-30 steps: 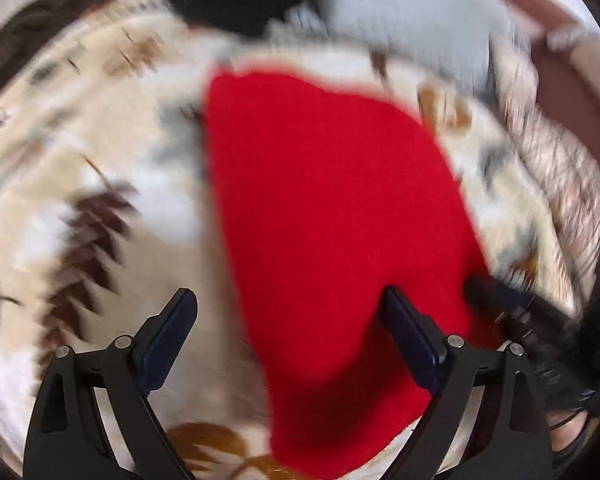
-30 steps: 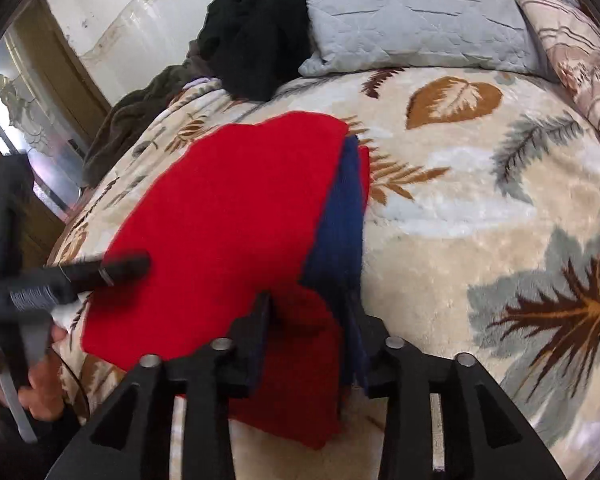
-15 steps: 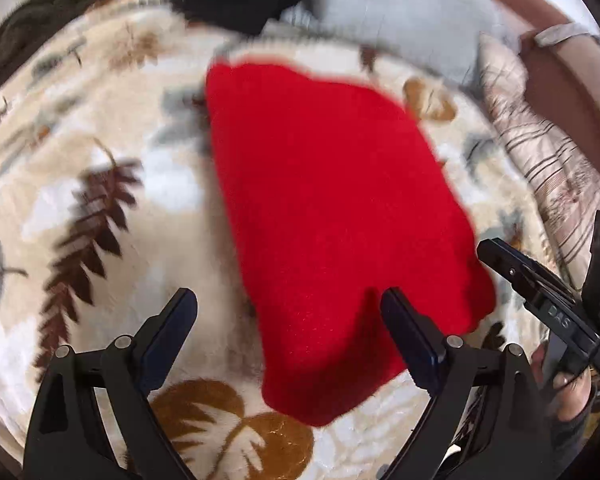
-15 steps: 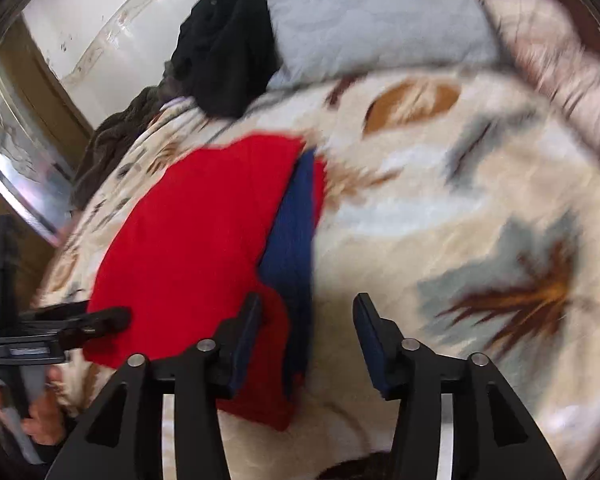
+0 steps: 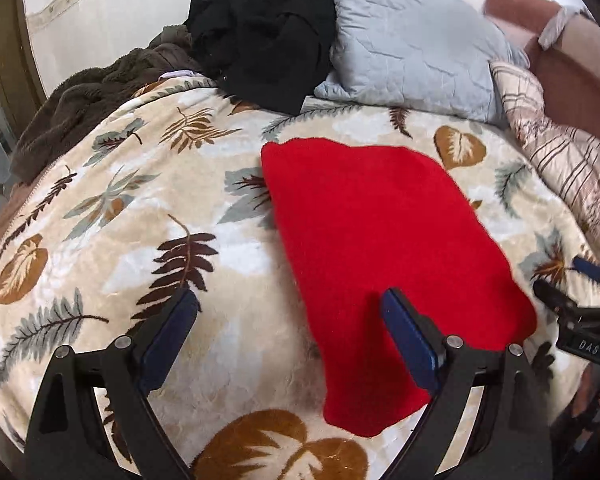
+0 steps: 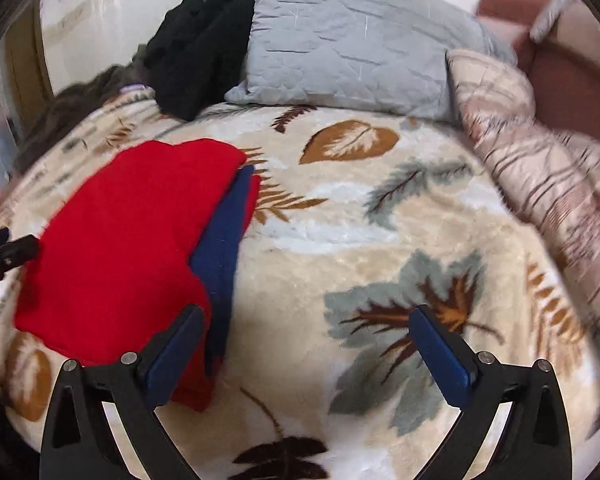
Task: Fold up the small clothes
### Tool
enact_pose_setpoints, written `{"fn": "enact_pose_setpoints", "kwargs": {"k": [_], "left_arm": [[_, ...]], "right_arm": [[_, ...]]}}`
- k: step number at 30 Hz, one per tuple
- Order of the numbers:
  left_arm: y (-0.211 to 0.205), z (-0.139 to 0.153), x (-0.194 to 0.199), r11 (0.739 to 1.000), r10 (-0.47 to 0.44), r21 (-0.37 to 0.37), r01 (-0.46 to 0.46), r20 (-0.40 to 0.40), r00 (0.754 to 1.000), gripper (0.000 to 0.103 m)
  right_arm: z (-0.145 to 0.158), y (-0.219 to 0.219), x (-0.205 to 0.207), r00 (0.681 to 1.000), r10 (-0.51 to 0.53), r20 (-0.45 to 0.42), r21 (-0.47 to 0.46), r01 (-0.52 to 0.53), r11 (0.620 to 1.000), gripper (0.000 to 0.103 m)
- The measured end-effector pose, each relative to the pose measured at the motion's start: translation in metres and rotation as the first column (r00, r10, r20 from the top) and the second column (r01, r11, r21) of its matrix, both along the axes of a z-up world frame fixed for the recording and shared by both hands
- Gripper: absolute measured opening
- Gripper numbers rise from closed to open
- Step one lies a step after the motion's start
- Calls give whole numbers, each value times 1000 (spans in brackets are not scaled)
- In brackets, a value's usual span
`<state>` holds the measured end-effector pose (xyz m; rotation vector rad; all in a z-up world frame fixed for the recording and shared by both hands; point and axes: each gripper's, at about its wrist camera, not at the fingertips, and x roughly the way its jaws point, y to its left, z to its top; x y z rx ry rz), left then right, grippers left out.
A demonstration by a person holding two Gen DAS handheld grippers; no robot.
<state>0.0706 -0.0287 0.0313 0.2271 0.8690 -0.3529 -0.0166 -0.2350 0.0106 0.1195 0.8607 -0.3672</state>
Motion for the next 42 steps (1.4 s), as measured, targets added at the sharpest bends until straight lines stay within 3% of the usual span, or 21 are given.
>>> {"fn": "enact_pose_setpoints", "kwargs": {"k": [5,17,29,42], "left_arm": [[2,-1,-2,999,29,14,-29,17,999,95],[4,-1,-13,989,115,86,-122,89,989,95],[32,-8,-9,974,217,58,-220,50,975,95],[25,-4,-15,987,158,32,-160,62,985,95]], "right_arm": [[0,-2,-4,1000,13,25,58,-14,998,103],[8,-6,-19,999,-2,54,65,-1,998,103],[13,-3,-27,998,-13,69,37,11,999,103],[15,-3,-26,996,-30,79,-3,30,1000,103]]}}
